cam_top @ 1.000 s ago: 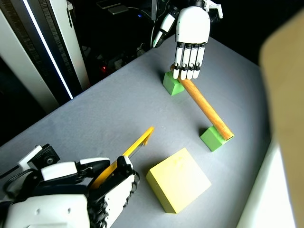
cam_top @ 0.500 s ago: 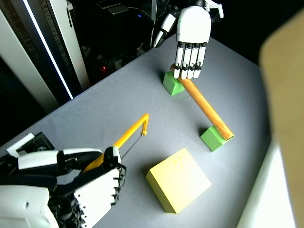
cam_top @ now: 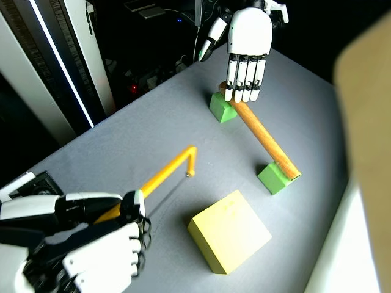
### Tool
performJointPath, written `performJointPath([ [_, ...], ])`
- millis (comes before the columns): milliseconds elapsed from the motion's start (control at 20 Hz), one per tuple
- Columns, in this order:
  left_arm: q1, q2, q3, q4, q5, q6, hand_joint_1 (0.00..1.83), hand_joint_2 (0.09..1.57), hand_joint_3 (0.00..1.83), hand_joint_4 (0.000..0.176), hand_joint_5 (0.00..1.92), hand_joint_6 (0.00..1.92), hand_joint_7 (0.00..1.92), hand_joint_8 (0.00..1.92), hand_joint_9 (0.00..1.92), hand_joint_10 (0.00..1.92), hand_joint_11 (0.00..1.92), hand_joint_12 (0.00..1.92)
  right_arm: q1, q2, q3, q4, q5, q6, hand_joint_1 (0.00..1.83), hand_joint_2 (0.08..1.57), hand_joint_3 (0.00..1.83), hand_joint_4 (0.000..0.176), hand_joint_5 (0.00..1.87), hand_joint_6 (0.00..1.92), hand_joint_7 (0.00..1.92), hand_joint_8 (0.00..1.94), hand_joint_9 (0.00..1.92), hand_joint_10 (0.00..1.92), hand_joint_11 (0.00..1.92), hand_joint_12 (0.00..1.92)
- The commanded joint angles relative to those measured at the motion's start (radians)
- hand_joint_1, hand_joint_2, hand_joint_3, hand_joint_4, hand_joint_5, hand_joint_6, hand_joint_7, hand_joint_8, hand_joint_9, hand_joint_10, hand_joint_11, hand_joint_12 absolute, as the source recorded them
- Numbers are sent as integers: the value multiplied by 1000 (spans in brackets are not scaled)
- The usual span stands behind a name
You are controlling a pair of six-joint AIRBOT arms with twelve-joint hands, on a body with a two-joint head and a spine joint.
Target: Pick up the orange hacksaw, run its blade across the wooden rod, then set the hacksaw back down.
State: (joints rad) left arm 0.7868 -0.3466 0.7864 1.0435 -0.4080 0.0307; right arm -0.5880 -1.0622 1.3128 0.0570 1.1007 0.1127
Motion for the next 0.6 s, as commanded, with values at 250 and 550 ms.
performJointPath([
  [250, -13, -2, 9, -22, -32, 0, 0, 1155, 1, 0, 135, 11, 125, 12, 111, 11, 0, 363, 28, -67, -58, 156, 222, -148, 1366, 1165, 0, 0, 689, 1182, 900, 1058, 957, 1274, 946, 1191],
  [550, -16, -4, 11, -22, -37, 0, 0, 1159, 0, 0, 113, 7, 125, 8, 111, 8, 0, 364, 79, -197, -73, 279, 219, -237, 1365, 1166, 0, 0, 685, 1163, 908, 1059, 945, 1294, 946, 1201],
])
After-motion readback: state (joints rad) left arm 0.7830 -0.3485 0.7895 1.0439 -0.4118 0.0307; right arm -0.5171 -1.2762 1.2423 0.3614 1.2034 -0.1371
